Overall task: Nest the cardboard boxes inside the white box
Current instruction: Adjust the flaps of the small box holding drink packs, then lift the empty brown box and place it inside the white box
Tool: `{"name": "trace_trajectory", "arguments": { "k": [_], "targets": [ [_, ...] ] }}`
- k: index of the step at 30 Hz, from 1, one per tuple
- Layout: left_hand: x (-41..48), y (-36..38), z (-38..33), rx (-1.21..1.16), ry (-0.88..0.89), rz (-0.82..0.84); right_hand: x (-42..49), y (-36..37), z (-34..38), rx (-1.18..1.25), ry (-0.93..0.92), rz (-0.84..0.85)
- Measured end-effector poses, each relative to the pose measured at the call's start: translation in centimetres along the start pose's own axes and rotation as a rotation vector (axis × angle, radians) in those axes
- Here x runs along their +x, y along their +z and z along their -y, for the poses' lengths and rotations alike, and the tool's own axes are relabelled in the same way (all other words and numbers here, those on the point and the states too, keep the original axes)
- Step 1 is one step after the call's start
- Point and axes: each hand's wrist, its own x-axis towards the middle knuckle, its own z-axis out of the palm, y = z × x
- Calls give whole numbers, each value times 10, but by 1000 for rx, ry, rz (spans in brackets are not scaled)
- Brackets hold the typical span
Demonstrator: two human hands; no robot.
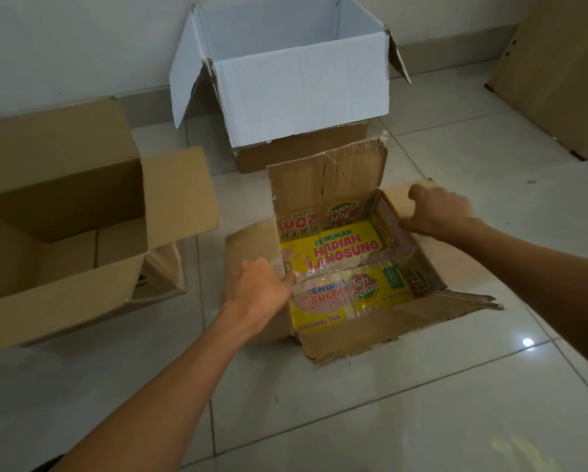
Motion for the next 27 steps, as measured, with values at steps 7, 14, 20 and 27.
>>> {"name": "trace_trajectory", "arguments": {
  "k": [7, 14, 20, 27],
  "targets": [
    [4, -106, 3, -65, 115, -265, -25, -77, 107, 426, -274, -433],
    [18, -212, 104, -36, -43, -543, -47, -95, 243, 492, -459, -103],
    [28, -248, 249, 115, -340, -490, -47, -60, 311, 307, -478, 109],
    [40, -250, 352, -61, -821, -519, -15, -38, 336, 585, -203, 171]
  ]
}}
